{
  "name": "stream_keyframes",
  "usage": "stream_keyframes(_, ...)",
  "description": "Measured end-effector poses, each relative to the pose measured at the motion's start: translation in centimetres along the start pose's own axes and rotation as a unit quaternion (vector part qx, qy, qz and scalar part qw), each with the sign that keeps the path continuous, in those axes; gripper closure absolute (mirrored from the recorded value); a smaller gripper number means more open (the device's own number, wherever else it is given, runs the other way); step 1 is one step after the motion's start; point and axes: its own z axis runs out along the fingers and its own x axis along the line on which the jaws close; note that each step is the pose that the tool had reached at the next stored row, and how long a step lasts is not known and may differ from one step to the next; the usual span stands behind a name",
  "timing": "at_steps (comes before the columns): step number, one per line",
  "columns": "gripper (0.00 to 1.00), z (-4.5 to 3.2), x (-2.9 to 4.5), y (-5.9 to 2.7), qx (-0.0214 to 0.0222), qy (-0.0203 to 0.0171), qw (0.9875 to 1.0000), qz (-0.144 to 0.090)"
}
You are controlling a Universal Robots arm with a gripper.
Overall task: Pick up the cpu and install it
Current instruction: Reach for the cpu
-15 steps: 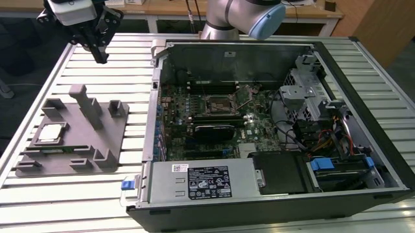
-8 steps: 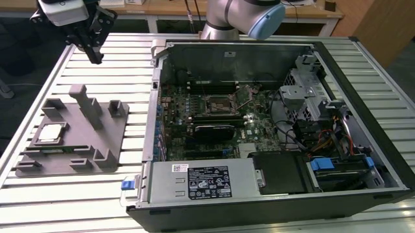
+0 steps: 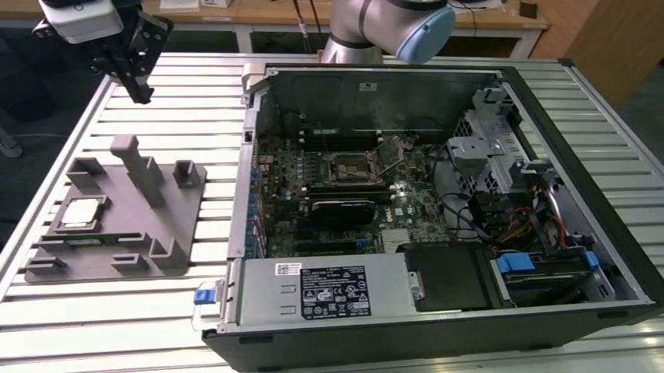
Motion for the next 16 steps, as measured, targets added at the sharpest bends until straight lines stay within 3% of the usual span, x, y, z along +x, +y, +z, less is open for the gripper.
stream_keyframes(16, 0.89, 0.28, 2.77, -0.23, -0.0005, 0.0, 1.0, 0.0)
